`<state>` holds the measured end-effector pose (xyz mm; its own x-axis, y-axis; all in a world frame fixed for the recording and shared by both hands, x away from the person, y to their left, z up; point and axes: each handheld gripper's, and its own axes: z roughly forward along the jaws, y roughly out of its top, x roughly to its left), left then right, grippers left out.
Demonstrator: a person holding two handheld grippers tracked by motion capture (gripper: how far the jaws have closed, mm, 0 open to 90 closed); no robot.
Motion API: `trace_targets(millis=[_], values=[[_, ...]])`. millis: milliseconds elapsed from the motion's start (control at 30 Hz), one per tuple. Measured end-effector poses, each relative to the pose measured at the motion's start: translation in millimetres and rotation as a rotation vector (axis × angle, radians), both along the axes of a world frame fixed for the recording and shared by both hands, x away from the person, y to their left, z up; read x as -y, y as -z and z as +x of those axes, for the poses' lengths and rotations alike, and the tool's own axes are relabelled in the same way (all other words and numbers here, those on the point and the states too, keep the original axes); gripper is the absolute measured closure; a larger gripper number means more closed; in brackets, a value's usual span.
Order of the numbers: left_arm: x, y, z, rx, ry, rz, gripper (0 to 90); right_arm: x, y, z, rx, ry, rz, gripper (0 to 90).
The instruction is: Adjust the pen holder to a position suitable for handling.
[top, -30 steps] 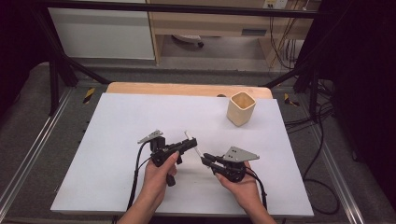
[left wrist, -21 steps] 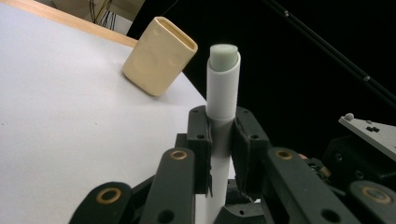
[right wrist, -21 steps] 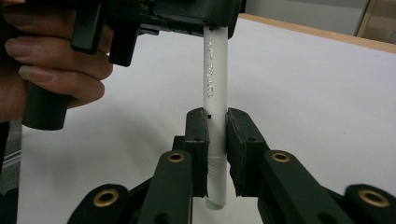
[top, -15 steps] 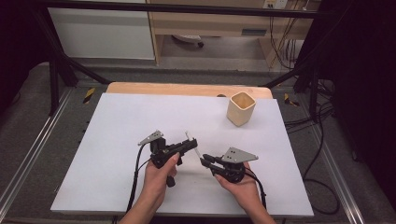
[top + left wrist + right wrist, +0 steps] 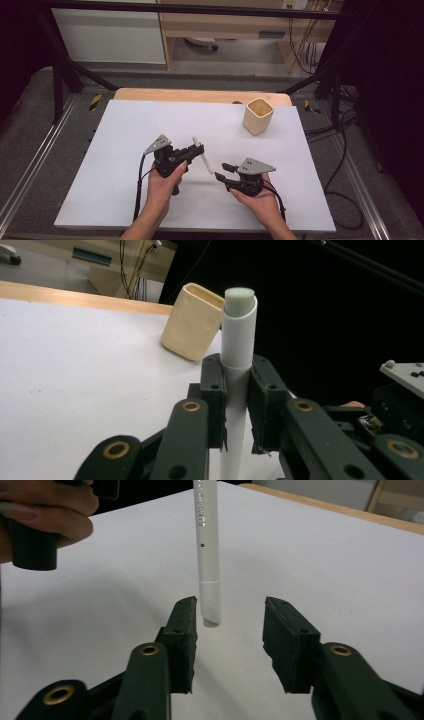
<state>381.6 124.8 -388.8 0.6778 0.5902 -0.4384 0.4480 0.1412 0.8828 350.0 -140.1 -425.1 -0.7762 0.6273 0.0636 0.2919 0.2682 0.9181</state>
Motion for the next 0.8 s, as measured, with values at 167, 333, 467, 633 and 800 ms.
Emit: trace_targets(millis=[167, 333, 467, 633, 800], values=[[4.1, -3.9, -0.6, 0.029, -0.001, 0.044, 78.8, -0.5, 0.8, 0.8, -0.023, 0.036, -0.039, 31.9], [15.0, -9.1, 3.0, 0.04, 0.007, 0.076, 78.9, -0.3, 4.7, 2.7, -0.062, 0.08, -0.087, 13.4], [20.1, -12.5, 5.5, 0.05, 0.004, 0.087, 78.8, 1.1, 7.4, 3.7, -0.089, 0.081, -0.113, 5.7], [25.3, -18.7, 9.3, 0.062, -0.004, 0.099, 78.9, 6.3, 9.5, 2.1, -0.076, 0.071, -0.151, 3.7], [28.1, -26.8, 13.8, 0.089, 0.008, 0.131, 78.8, 12.0, 8.2, 3.3, -0.095, 0.066, -0.121, 5.2]])
